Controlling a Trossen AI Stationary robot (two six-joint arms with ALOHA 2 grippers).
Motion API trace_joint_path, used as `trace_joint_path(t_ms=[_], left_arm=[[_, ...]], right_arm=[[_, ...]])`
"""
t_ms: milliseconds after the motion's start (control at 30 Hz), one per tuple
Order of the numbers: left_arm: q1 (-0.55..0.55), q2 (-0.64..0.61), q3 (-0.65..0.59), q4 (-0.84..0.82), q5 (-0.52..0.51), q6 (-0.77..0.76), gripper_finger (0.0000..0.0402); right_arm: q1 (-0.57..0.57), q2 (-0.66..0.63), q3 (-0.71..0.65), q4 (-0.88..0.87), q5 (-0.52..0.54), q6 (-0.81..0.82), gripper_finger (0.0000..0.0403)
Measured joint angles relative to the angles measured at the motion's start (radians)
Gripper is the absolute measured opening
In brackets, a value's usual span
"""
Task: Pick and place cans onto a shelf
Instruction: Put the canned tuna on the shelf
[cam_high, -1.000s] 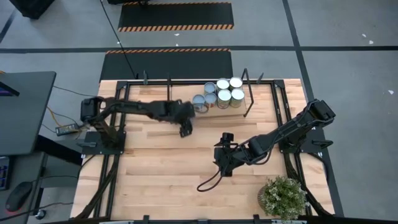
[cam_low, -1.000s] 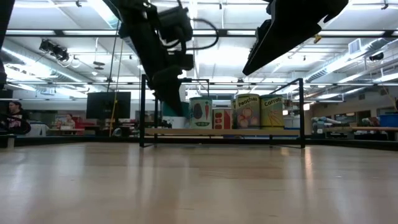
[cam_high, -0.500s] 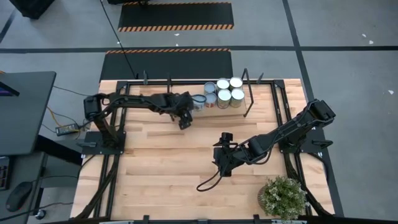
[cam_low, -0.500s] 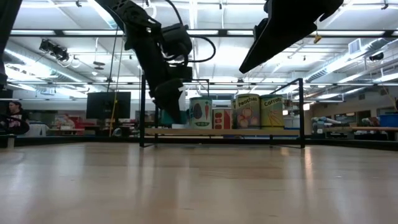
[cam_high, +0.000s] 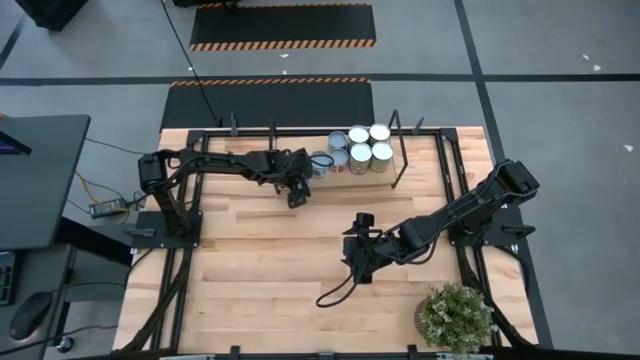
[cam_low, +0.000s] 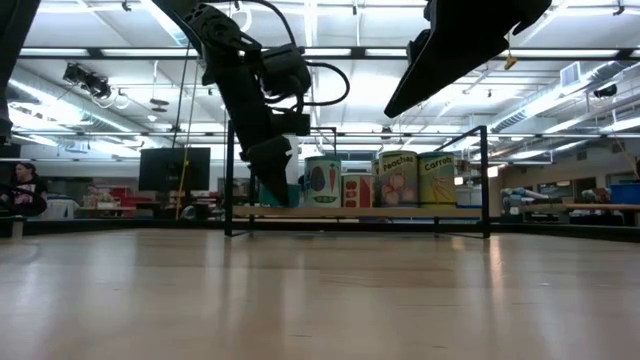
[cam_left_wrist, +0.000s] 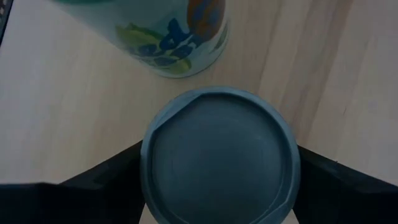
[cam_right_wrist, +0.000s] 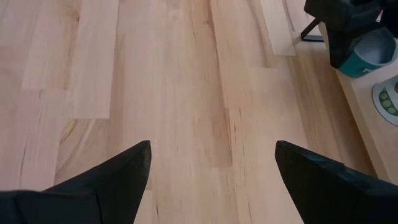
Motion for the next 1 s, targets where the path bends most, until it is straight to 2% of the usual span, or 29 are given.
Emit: trace_joint_path(t_ms=[1000], left_arm=[[0.0, 0.001, 0.0, -0.001, -0.019, 0.037, 0.0316]], right_arm=[[0.0, 0.0, 0.0, 0.0, 0.0, 0.002, 0.035]])
